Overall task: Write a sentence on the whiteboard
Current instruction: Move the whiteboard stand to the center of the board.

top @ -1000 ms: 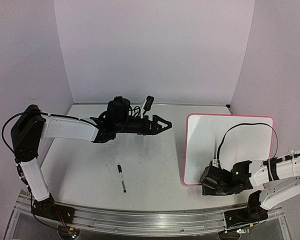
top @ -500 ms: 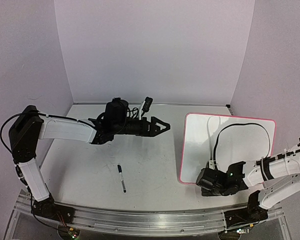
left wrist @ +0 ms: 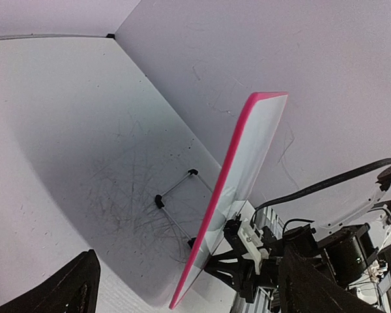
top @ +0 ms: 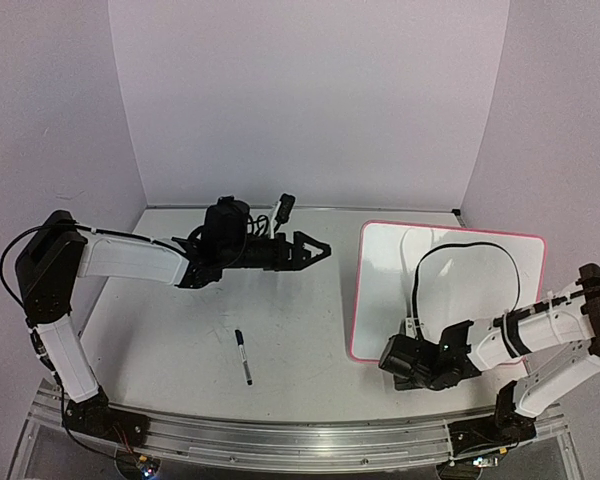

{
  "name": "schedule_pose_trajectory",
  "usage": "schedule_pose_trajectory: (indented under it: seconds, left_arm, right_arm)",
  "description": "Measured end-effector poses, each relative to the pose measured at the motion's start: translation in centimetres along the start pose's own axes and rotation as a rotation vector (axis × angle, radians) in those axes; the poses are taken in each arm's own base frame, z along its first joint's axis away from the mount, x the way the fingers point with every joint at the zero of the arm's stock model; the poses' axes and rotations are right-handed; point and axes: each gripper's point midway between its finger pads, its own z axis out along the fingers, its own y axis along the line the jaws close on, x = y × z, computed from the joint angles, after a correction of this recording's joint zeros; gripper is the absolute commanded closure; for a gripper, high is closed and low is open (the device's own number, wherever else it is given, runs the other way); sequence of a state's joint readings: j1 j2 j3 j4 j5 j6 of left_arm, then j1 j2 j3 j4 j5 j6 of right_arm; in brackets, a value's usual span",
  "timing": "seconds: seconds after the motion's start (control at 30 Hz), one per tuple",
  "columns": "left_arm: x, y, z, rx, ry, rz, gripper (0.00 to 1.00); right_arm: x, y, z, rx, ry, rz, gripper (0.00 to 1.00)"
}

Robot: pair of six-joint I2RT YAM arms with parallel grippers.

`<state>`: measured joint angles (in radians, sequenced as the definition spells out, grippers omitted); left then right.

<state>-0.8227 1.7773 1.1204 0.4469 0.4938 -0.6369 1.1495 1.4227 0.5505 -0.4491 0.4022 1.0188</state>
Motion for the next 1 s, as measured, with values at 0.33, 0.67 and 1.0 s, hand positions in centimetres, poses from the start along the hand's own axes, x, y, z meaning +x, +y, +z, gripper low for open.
schedule_pose_trajectory:
  seconds: [0.33,0.67,1.0]
  left_arm:
    - [0.5,1.3,-1.7,-0.037,-0.004,-0.018,0.04]
    - [-2.1,1.7,-7.9,-0.198,-0.130,-0.008,0.04]
    - [-5.5,6.9,-16.5,-0.576,-0.259,-0.027,0.00]
  right_arm:
    - [-2.3,5.5,0.8,-0.095,-0.132,-0.140,1.00]
    - [-6.0,18.4,0.6,-0.325,-0.204,-0.234,1.00]
    - [-8.2,23.2,1.0,-0.342,-0.232,-0.178,1.00]
